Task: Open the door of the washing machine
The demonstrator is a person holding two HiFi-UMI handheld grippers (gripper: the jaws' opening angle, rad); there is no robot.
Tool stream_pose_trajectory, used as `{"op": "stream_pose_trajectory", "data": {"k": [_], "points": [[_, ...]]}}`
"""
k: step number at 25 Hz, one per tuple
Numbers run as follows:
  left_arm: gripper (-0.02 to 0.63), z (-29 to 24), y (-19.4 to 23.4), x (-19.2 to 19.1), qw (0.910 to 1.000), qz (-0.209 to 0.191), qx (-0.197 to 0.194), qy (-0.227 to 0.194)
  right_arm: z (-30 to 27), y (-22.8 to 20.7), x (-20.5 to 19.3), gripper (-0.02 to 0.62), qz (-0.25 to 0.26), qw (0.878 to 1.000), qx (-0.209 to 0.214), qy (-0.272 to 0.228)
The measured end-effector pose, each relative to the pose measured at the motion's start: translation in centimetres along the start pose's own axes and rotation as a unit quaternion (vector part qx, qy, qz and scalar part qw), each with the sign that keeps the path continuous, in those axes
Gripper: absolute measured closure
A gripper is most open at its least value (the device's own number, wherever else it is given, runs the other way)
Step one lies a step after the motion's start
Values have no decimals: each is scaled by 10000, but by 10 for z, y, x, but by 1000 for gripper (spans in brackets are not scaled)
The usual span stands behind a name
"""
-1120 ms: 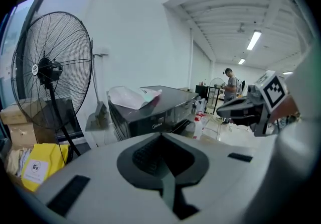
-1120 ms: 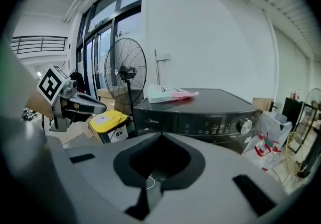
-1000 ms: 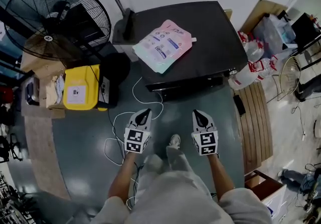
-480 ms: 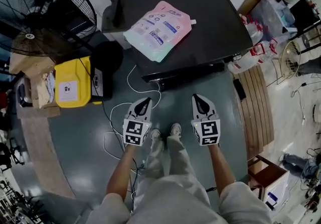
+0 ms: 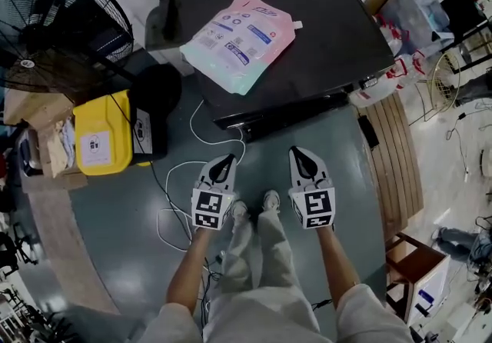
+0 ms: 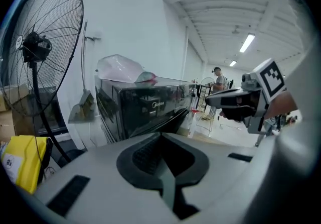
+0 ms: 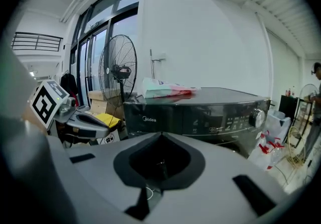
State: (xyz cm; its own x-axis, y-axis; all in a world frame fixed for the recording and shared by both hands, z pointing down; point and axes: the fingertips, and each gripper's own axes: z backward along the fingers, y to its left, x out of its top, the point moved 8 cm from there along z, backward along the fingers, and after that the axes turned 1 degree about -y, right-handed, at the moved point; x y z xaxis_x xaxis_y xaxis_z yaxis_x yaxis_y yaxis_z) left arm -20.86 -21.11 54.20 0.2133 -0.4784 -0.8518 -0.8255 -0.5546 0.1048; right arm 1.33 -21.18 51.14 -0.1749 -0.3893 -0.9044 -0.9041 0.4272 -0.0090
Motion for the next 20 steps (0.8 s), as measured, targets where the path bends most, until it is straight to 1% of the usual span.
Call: {"op": "stream_pose_trajectory", "data": {"k": [7, 9, 12, 20], "points": [[598, -21, 3, -26, 9999, 52, -86, -38, -13, 7, -29, 597, 5, 10000, 10, 28], [598, -27, 4, -34, 9999, 9, -122, -59, -17, 8, -37, 597, -19, 10000, 14, 30], [598, -38, 6, -47, 9998, -126, -167, 60, -25, 8, -50, 597, -18, 10000, 20, 27], [598, -63, 10, -77, 9997, -102, -203, 74, -39, 8, -77, 597, -70, 10000, 48, -2]]}}
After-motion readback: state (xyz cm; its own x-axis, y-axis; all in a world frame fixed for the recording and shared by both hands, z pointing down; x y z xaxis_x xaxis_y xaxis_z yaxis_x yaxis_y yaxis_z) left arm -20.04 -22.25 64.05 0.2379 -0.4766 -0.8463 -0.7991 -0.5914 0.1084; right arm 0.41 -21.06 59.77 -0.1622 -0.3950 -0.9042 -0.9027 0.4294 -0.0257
